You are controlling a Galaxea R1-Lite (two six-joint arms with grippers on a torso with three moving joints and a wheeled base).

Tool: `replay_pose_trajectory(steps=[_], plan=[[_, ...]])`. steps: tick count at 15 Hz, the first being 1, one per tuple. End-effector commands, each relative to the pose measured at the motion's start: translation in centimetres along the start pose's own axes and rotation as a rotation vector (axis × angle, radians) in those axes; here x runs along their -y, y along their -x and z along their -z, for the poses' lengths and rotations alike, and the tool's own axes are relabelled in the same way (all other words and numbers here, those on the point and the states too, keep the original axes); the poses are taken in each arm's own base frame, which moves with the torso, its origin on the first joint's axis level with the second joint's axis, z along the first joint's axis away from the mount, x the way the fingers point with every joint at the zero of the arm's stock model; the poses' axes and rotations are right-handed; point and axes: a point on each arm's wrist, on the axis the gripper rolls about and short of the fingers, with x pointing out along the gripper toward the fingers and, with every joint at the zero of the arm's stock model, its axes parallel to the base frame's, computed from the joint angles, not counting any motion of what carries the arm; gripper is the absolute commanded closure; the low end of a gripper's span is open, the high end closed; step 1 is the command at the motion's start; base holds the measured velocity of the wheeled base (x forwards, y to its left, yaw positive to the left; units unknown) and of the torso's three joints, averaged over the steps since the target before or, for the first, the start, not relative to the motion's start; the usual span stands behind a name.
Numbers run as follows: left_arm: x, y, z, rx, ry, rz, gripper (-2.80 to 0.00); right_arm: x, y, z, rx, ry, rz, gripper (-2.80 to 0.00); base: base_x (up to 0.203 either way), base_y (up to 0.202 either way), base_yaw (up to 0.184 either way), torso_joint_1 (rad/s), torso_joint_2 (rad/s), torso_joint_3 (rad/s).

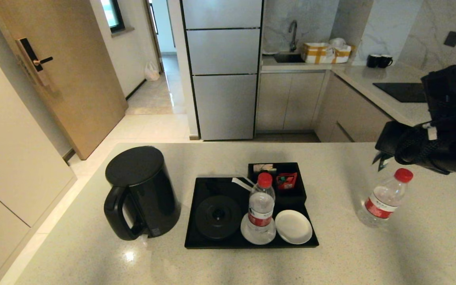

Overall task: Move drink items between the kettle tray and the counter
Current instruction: Place it on the right

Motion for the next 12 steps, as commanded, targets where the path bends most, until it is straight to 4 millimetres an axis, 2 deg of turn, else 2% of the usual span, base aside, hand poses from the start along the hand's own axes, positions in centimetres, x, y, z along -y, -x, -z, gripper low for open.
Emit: replay_pose_trajectory(steps=[1, 7, 9, 12], plan=[[0.0, 0.0, 0.0, -0.001, 0.000, 0.000, 0.00, 2.3, 1.8, -0.7, 0.043, -0.045, 0.016, 0.00, 0.000, 0.000, 0.000, 0.000, 0.00, 0.000], [0.0, 0.0, 0.0, 0.001, 0.002, 0.000, 0.00, 7.2, 4.0, -1.2, 0.144, -0.111, 0.259, 0.00, 0.000, 0.000, 0.000, 0.000, 0.00, 0.000], [0.0, 0.0, 0.0, 0.000, 0.002, 0.000, 0.00, 9.2, 4.8, -0.5, 0.158, -0.142, 0.312, 0.00, 0.000, 0.000, 0.000, 0.000, 0.00, 0.000], [0.0, 0.0, 0.0, 0.001, 0.002, 0.000, 0.00, 11.1, 6.0, 0.5, 0.201, -0.159, 0.402, 0.00, 0.000, 0.000, 0.000, 0.000, 0.00, 0.000]])
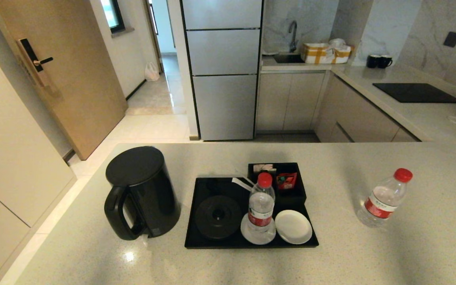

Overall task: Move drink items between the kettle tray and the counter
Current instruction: Place it on the right

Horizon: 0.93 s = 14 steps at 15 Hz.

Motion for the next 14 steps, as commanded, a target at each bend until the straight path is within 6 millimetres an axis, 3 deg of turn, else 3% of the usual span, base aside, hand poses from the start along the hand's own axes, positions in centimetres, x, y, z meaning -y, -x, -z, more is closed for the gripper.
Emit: replay_pose_trajectory(steps=[1, 3, 6, 10, 14], plan=[[0.0, 0.0, 0.0, 0.001, 0.001, 0.000, 0.00, 1.6, 0.9, 0.0, 0.039, -0.026, 0.029, 0.00, 0.000, 0.000, 0.000, 0.000, 0.00, 0.000], [0.0, 0.0, 0.0, 0.000, 0.001, 0.000, 0.00, 2.4, 1.0, -0.2, 0.063, -0.044, 0.070, 0.00, 0.000, 0.000, 0.000, 0.000, 0.00, 0.000], [0.0, 0.0, 0.0, 0.000, 0.001, 0.000, 0.00, 5.1, 2.6, 0.1, 0.135, -0.075, 0.127, 0.00, 0.000, 0.000, 0.000, 0.000, 0.00, 0.000], [0.0, 0.0, 0.0, 0.000, 0.001, -0.002, 0.00, 8.3, 2.2, 4.8, 0.142, -0.055, 0.189, 0.00, 0.000, 0.000, 0.000, 0.000, 0.00, 0.000], [0.0, 0.0, 0.0, 0.000, 0.001, 0.000, 0.00, 9.8, 4.3, 5.9, 0.173, -0.049, -0.100, 0.00, 0.000, 0.000, 0.000, 0.000, 0.00, 0.000]])
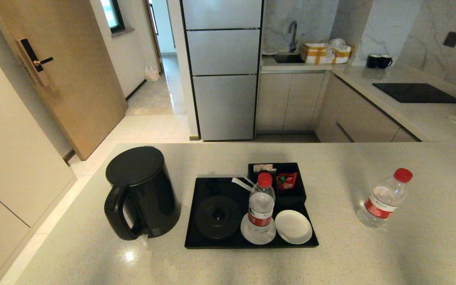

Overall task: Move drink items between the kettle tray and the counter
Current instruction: Place it on the right

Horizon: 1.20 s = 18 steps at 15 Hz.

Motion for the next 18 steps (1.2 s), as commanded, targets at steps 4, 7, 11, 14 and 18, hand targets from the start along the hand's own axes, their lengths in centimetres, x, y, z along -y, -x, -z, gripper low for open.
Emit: replay_pose_trajectory(steps=[4, 7, 11, 14, 18], plan=[[0.0, 0.0, 0.0, -0.001, 0.001, -0.001, 0.00, 1.4, 1.5, 0.9, 0.013, 0.054, -0.220, 0.00, 0.000, 0.000, 0.000, 0.000, 0.00, 0.000], [0.0, 0.0, 0.0, 0.001, 0.001, -0.001, 0.00, -1.4, -2.3, 2.5, -0.164, 0.118, -0.073, 0.00, 0.000, 0.000, 0.000, 0.000, 0.00, 0.000], [0.0, 0.0, 0.0, 0.000, 0.001, -0.001, 0.00, -2.5, -7.4, 5.3, -0.373, 0.093, 0.120, 0.00, 0.000, 0.000, 0.000, 0.000, 0.00, 0.000], [0.0, 0.0, 0.1, -0.002, 0.001, -0.001, 0.00, -2.5, -9.5, 6.1, -0.400, 0.034, 0.029, 0.00, 0.000, 0.000, 0.000, 0.000, 0.00, 0.000], [0.0, 0.0, 0.0, 0.000, 0.001, -0.001, 0.00, -0.9, -15.3, 5.2, -0.311, 0.063, -0.109, 0.00, 0.000, 0.000, 0.000, 0.000, 0.00, 0.000]])
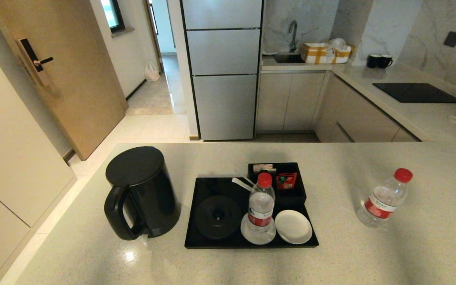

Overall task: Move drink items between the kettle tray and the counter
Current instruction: Place it on the right

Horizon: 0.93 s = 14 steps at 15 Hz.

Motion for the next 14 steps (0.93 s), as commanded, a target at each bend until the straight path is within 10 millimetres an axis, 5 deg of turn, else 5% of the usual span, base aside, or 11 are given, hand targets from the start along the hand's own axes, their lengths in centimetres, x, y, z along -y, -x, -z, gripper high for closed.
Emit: replay_pose_trajectory(steps=[1, 7, 14], plan=[[0.0, 0.0, 0.0, -0.001, 0.001, 0.000, 0.00, 1.0, -3.5, -0.7, 0.032, 0.039, -0.060, 0.00, 0.000, 0.000, 0.000, 0.000, 0.00, 0.000], [0.0, 0.0, 0.0, -0.001, 0.001, 0.000, 0.00, 1.3, -8.8, -0.2, -0.008, 0.098, -0.088, 0.00, 0.000, 0.000, 0.000, 0.000, 0.00, 0.000], [0.0, 0.0, 0.0, -0.001, 0.001, 0.000, 0.00, 1.5, -10.2, 0.8, -0.060, 0.085, -0.063, 0.00, 0.000, 0.000, 0.000, 0.000, 0.00, 0.000]])
